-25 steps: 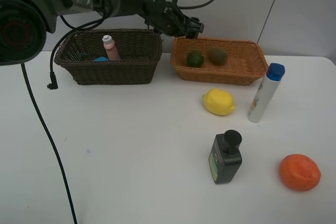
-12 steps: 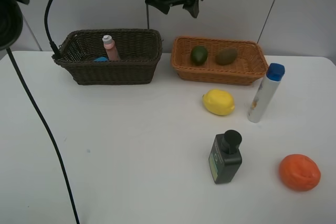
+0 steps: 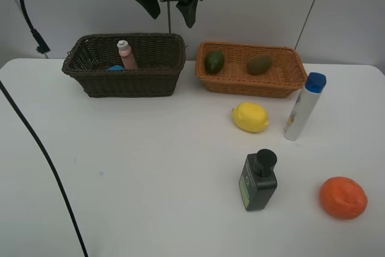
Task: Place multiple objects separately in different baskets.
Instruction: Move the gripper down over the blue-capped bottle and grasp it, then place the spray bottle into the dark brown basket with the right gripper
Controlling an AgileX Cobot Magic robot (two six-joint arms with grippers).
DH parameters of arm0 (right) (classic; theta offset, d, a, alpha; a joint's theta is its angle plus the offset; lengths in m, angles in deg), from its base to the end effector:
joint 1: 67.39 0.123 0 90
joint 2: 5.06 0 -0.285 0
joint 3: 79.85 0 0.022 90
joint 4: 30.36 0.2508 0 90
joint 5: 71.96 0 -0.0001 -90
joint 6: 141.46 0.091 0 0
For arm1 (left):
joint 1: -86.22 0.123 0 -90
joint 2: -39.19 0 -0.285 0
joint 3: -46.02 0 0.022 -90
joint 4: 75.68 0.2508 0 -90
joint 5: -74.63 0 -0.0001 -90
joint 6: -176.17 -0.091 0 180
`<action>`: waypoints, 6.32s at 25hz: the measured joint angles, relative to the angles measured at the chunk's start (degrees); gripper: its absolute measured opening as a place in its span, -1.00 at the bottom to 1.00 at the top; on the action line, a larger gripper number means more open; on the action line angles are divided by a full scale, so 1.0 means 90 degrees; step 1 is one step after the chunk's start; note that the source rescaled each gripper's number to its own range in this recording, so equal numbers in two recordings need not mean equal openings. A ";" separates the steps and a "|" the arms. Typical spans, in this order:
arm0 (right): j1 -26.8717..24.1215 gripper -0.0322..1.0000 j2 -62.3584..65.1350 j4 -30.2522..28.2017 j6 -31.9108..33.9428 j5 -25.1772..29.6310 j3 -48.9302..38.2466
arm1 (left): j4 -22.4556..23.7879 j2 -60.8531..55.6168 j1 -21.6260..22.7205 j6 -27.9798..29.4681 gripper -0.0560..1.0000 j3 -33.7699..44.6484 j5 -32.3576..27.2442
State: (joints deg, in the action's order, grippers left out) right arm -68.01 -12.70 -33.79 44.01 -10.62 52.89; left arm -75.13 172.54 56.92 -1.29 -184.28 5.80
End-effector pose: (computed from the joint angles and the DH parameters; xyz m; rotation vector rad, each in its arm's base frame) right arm -0.0085 -0.0047 0.2829 0.1117 2.0243 -0.0180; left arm 0.4231 -0.2365 0.3021 0.6176 2.5892 -0.1703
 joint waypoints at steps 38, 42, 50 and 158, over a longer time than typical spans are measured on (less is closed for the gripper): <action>0.0211 0.96 0.0000 0.0000 0.0000 0.0000 0.0000 | -0.0217 -1.3989 0.2017 -0.0139 1.00 1.0674 0.0095; 0.0211 0.96 0.0000 0.0000 0.0000 0.0000 0.0000 | -0.0354 -1.3998 0.2017 -0.0395 1.00 1.0817 0.0568; 0.0211 0.96 0.0000 0.0000 0.0000 0.0000 0.0000 | -0.0359 -1.3997 0.2017 -0.0411 1.00 1.0939 0.0830; 0.4188 0.03 -1.3849 0.1962 -0.1360 -0.9663 0.5522 | -0.0359 -1.3997 0.2017 -0.0411 1.00 1.0939 0.0855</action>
State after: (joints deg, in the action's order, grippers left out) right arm -30.32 -137.34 -16.14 31.77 -97.59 102.58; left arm -78.36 46.57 75.07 -4.99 -85.83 13.50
